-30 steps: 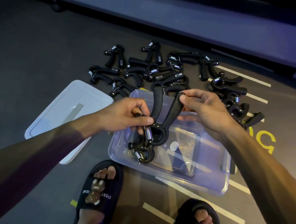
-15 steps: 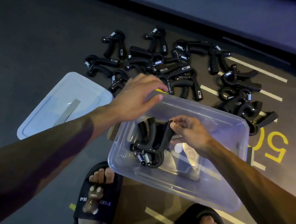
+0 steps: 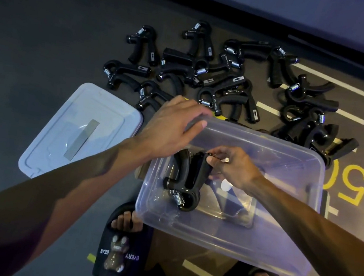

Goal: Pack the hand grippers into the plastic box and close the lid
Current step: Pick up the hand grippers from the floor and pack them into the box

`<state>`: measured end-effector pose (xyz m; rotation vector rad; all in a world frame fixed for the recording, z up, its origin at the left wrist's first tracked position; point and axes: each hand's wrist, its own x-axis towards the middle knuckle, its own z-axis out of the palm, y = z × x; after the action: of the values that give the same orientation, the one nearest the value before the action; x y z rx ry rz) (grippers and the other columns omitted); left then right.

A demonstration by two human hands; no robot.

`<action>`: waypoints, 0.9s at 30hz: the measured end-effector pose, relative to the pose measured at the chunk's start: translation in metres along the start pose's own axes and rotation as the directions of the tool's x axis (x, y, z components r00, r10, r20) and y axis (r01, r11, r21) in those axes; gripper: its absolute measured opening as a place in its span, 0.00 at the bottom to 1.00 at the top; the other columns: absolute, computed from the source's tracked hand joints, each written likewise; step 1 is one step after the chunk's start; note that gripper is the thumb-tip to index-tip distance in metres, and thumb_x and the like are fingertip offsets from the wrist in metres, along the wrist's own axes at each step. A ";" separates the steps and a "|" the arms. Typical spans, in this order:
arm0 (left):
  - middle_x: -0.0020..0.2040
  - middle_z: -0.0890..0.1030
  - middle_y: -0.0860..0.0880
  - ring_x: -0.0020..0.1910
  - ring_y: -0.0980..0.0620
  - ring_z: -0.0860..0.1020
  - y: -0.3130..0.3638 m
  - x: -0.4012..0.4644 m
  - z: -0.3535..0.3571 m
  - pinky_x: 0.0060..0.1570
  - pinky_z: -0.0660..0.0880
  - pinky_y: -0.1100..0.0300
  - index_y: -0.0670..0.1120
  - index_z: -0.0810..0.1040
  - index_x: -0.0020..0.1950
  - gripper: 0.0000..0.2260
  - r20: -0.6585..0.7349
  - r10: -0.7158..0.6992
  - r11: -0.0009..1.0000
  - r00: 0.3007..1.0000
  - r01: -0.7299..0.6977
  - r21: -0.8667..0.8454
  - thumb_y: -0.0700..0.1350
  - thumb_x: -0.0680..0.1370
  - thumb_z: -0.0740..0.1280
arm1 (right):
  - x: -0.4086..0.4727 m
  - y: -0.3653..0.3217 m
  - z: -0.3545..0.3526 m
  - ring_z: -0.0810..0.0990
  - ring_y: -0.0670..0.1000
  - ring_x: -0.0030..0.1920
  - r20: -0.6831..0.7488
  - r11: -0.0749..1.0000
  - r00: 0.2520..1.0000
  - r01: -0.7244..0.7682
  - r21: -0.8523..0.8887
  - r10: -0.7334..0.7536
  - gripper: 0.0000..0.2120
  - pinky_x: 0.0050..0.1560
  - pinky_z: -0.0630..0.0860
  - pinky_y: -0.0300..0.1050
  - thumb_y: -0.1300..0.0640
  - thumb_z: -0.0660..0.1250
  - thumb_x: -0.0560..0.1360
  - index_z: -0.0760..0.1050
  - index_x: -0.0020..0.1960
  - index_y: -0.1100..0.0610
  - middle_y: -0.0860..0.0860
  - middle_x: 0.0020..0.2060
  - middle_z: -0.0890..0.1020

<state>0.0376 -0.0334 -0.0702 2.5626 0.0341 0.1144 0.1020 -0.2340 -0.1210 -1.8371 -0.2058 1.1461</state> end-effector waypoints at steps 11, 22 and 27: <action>0.57 0.81 0.54 0.55 0.51 0.73 0.000 -0.002 -0.001 0.58 0.70 0.54 0.51 0.78 0.64 0.13 -0.003 -0.009 1.000 1.000 0.009 -0.018 0.52 0.83 0.60 | 0.000 -0.007 0.008 0.87 0.57 0.36 0.014 0.956 0.997 0.072 -0.283 -0.071 0.09 0.38 0.84 0.58 0.62 0.72 0.76 0.79 0.55 0.55 0.47 0.32 0.80; 0.57 0.81 0.54 0.55 0.51 0.72 0.002 -0.002 -0.001 0.56 0.69 0.57 0.51 0.78 0.65 0.13 0.001 -0.016 1.000 1.000 0.016 -0.004 0.52 0.84 0.61 | -0.002 -0.005 0.012 0.87 0.56 0.34 0.011 0.957 1.000 0.011 -0.290 -0.008 0.18 0.37 0.84 0.58 0.61 0.73 0.76 0.76 0.65 0.56 0.56 0.35 0.86; 0.56 0.80 0.54 0.53 0.53 0.71 0.002 -0.002 0.000 0.54 0.66 0.60 0.51 0.78 0.64 0.12 -0.011 -0.010 1.000 1.000 0.010 -0.002 0.51 0.84 0.61 | -0.001 -0.004 0.018 0.87 0.56 0.32 -0.033 0.968 0.999 -0.020 -0.249 0.012 0.20 0.35 0.85 0.52 0.63 0.72 0.76 0.74 0.67 0.58 0.57 0.36 0.84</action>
<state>0.0360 -0.0354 -0.0691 2.5601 0.0510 0.1240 0.0882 -0.2216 -0.1199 -2.0789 -0.3311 1.1434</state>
